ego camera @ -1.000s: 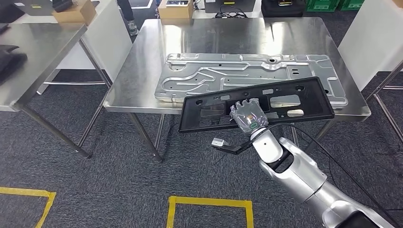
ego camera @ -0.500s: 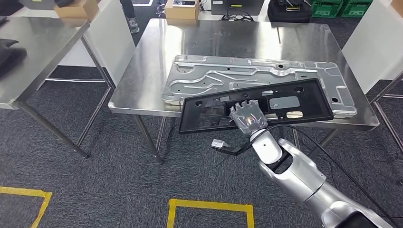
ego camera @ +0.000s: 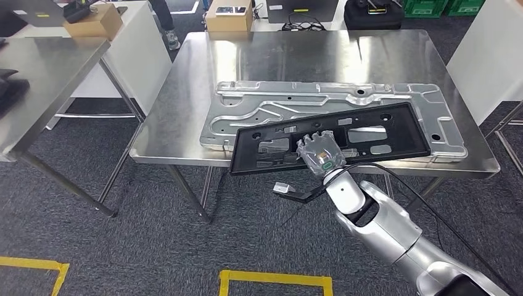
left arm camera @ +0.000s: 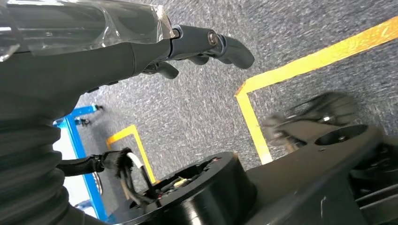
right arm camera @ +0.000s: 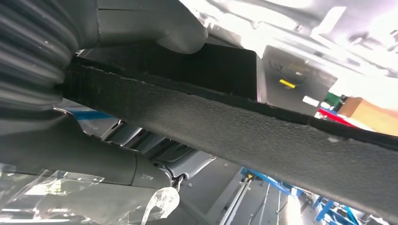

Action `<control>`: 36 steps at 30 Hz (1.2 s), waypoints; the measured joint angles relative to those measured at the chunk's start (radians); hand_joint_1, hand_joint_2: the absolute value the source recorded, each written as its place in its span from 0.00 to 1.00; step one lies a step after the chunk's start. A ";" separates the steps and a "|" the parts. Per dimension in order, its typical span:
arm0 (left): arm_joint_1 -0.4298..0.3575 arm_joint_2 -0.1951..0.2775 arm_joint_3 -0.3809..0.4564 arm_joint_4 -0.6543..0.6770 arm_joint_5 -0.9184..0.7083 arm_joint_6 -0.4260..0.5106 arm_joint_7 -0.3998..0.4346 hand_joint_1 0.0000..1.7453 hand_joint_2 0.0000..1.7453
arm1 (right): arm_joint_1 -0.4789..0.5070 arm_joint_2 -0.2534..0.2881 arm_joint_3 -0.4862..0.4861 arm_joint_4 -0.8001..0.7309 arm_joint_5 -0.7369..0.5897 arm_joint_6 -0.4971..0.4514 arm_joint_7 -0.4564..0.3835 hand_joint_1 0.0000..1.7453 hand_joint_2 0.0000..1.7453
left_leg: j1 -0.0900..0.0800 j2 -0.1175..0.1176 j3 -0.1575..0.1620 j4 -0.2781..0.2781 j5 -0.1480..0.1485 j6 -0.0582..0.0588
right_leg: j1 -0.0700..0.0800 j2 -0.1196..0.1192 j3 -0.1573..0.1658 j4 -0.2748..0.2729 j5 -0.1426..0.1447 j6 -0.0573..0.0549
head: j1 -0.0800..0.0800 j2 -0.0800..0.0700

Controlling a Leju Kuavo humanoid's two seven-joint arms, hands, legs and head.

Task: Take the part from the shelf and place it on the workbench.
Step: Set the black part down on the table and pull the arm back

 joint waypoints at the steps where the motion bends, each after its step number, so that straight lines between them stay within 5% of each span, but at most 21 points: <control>1: 0.004 0.002 -0.001 0.001 0.000 0.001 0.001 0.00 1.00 | -0.002 0.000 0.001 0.000 0.000 -0.001 0.000 1.00 1.00 | -0.009 0.000 0.030 -0.088 0.053 0.018 | 0.002 0.001 0.016 -0.007 -0.007 0.000 | 0.000 0.000; 3: 0.010 0.003 -0.001 0.002 0.000 0.003 0.002 0.00 1.00 | -0.005 -0.002 0.001 0.001 0.000 -0.003 0.002 1.00 1.00 | -0.027 0.001 0.071 -0.212 0.105 0.049 | 0.005 0.006 0.039 -0.020 -0.018 0.004 | 0.000 0.000; 7: 0.011 0.002 -0.002 0.002 0.001 0.008 0.003 0.00 1.00 | -0.007 -0.003 0.001 0.000 -0.001 -0.005 0.003 1.00 1.00 | -0.023 0.003 0.108 -0.254 0.082 0.040 | 0.013 0.005 0.040 0.023 -0.041 0.011 | 0.000 0.000; 9: 0.013 0.000 -0.003 0.002 0.001 0.009 0.003 0.00 1.00 | -0.008 -0.002 0.001 0.000 -0.001 -0.006 0.003 1.00 1.00 | -0.018 0.004 0.132 -0.255 0.071 0.042 | 0.014 0.001 -0.018 0.132 -0.088 0.018 | 0.000 0.000; 12: 0.017 -0.001 -0.005 0.002 0.000 0.009 0.003 0.00 1.00 | 0.000 -0.005 0.002 0.000 -0.002 -0.006 0.004 1.00 1.00 | -0.014 0.001 0.163 -0.255 0.042 0.041 | 0.012 0.001 -0.160 0.332 -0.145 0.025 | 0.000 0.000; 14: 0.021 -0.002 -0.006 0.002 0.001 0.009 0.003 0.00 1.00 | 0.008 -0.006 0.003 0.000 -0.003 -0.005 0.004 1.00 1.00 | -0.005 -0.003 0.196 -0.254 0.016 0.032 | 0.008 0.000 -0.186 0.305 -0.108 0.034 | 0.000 0.000; 18: 0.022 -0.001 -0.008 0.003 0.004 0.009 0.003 0.00 1.00 | 0.012 -0.009 0.005 0.001 -0.006 0.001 0.005 1.00 1.00 | 0.008 -0.009 0.263 -0.255 -0.046 0.010 | -0.013 -0.019 -0.125 0.052 0.059 0.053 | 0.002 0.000; 19: 0.022 0.000 -0.008 0.003 0.005 0.009 0.004 0.00 1.00 | 0.013 -0.010 0.006 0.001 -0.007 0.003 0.006 1.00 1.00 | 0.008 -0.009 0.278 -0.257 -0.057 0.007 | -0.017 -0.025 -0.113 0.016 0.081 0.049 | 0.003 0.000; 21: 0.022 0.000 -0.009 0.003 0.008 0.009 0.006 0.00 1.00 | 0.013 -0.008 0.007 0.000 -0.010 0.006 0.007 1.00 1.00 | 0.008 -0.006 0.288 -0.250 -0.063 0.005 | -0.019 -0.025 -0.094 0.007 0.075 0.033 | 0.004 0.000; 23: 0.021 0.000 -0.009 0.003 0.009 0.009 0.008 0.00 1.00 | 0.008 -0.006 0.006 -0.002 -0.012 0.006 0.008 1.00 1.00 | 0.012 -0.003 0.250 -0.168 -0.072 -0.007 | -0.023 -0.021 -0.077 0.004 0.066 0.018 | 0.005 0.000; 26: 0.015 0.000 -0.009 0.003 0.011 0.013 0.007 0.00 1.00 | 0.004 -0.004 0.006 -0.003 -0.013 0.007 0.009 1.00 1.00 | 0.025 -0.002 0.102 0.049 -0.153 -0.032 | -0.025 -0.018 -0.055 0.004 0.046 0.011 | 0.005 0.000; 28: 0.009 0.000 -0.008 0.003 0.011 0.019 0.002 0.00 1.00 | 0.007 -0.003 0.007 -0.003 -0.014 0.010 0.009 1.00 1.00 | 0.028 -0.002 0.036 0.102 -0.185 -0.037 | -0.024 -0.015 -0.037 0.005 0.033 0.011 | 0.005 0.000; 30: 0.007 0.000 -0.008 0.003 0.011 0.025 -0.001 0.00 1.00 | 0.008 -0.002 0.007 -0.003 -0.015 0.012 0.009 1.00 1.00 | 0.025 -0.002 0.035 0.012 -0.118 -0.026 | -0.019 -0.010 -0.014 0.004 0.017 0.011 | 0.005 0.000; 33: 0.013 0.002 -0.008 0.004 0.012 0.026 -0.005 0.00 1.00 | 0.005 -0.005 0.007 -0.003 -0.016 0.015 0.010 1.00 1.00 | 0.006 -0.002 0.069 -0.203 0.077 0.013 | -0.018 -0.002 0.009 -0.007 0.002 0.012 | 0.005 0.000; 34: 0.014 0.002 -0.008 0.004 0.013 0.026 -0.006 0.00 1.00 | 0.005 -0.007 0.007 -0.003 -0.017 0.016 0.010 1.00 1.00 | -0.001 -0.002 0.071 -0.232 0.107 0.020 | -0.021 0.000 0.009 -0.012 0.000 0.015 | 0.005 0.000; 36: 0.012 0.003 -0.008 0.005 0.013 0.026 -0.006 0.00 1.00 | 0.005 -0.007 0.007 -0.003 -0.019 0.018 0.010 1.00 1.00 | -0.008 -0.002 0.076 -0.243 0.108 0.022 | -0.023 0.004 0.009 -0.020 -0.003 0.024 | 0.004 0.000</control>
